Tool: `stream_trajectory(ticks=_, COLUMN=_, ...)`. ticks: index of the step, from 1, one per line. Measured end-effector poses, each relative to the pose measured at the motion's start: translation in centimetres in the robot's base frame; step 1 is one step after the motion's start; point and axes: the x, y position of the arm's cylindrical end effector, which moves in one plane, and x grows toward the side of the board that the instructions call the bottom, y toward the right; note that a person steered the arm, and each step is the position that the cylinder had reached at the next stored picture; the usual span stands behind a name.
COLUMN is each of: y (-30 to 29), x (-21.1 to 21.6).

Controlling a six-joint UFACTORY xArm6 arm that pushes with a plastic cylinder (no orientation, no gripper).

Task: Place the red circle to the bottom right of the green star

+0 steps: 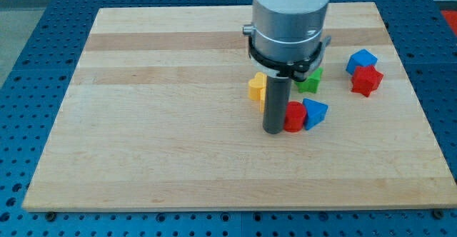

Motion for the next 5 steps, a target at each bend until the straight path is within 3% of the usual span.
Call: stream_trajectory(ticks=5, y=9.8, x=-0.1)
